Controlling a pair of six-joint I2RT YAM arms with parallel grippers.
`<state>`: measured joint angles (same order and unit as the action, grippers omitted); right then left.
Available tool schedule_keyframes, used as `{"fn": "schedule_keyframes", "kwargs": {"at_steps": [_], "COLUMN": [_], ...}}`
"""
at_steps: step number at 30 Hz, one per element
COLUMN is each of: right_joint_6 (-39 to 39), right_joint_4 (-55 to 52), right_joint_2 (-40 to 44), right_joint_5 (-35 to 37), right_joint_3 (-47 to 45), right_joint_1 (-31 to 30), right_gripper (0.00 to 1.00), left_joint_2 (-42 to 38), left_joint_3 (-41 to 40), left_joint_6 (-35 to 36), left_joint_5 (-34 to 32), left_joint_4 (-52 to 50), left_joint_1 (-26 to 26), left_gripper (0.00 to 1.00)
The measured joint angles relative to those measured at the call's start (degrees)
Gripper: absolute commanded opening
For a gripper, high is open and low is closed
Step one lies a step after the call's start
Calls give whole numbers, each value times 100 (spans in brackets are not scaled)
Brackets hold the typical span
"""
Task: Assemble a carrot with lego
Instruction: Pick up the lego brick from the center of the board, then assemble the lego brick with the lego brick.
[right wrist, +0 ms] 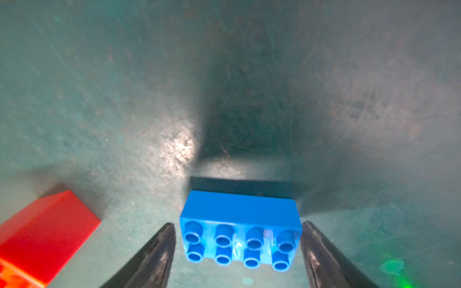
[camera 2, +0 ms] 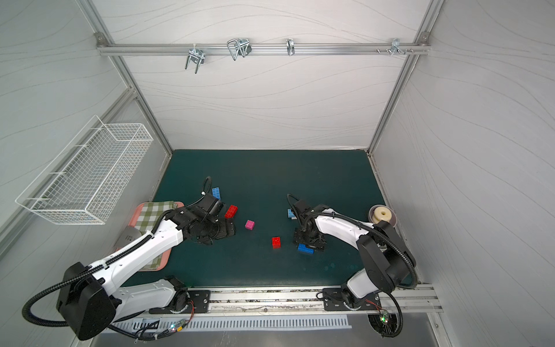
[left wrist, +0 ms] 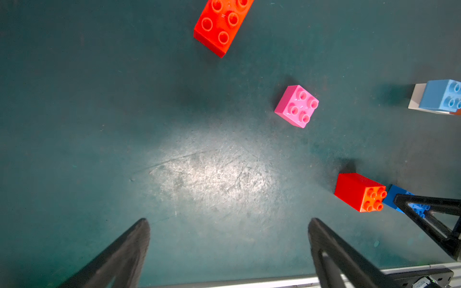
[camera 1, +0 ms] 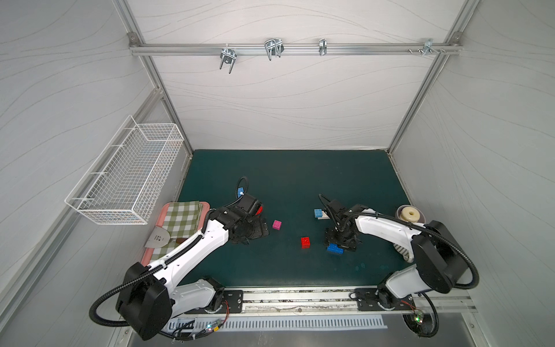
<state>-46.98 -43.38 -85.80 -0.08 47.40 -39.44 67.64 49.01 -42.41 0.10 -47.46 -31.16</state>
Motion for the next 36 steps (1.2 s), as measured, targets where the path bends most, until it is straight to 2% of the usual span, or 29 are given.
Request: {"fn": "schedule_keyframes", "kwargs": {"at_steps": [16,21,30,36], "right_joint_6": [11,98,603,938], "right_joint_4": [13,-79,-350,-424], "right_joint_2": [-42,114,236,-153], "right_joint_5": [-7,-42,-133,-304], "right_joint_3": [0,142,1217,1818], "right_joint_1": [0,-74,-717,-1152], "right_gripper": [56,55,56,57], "left_joint_2": [-52,-136,-286,-398], "left_joint_3": [-92,-118,-221,-317], "left_joint_6": [-9,-22,-22,-20], "left_joint_5": [0,-2,2,90], "left_joint_4": [0,2,4,76], "left_joint_1": [0,0,0,0], "left_gripper": [99,99,99,99]}}
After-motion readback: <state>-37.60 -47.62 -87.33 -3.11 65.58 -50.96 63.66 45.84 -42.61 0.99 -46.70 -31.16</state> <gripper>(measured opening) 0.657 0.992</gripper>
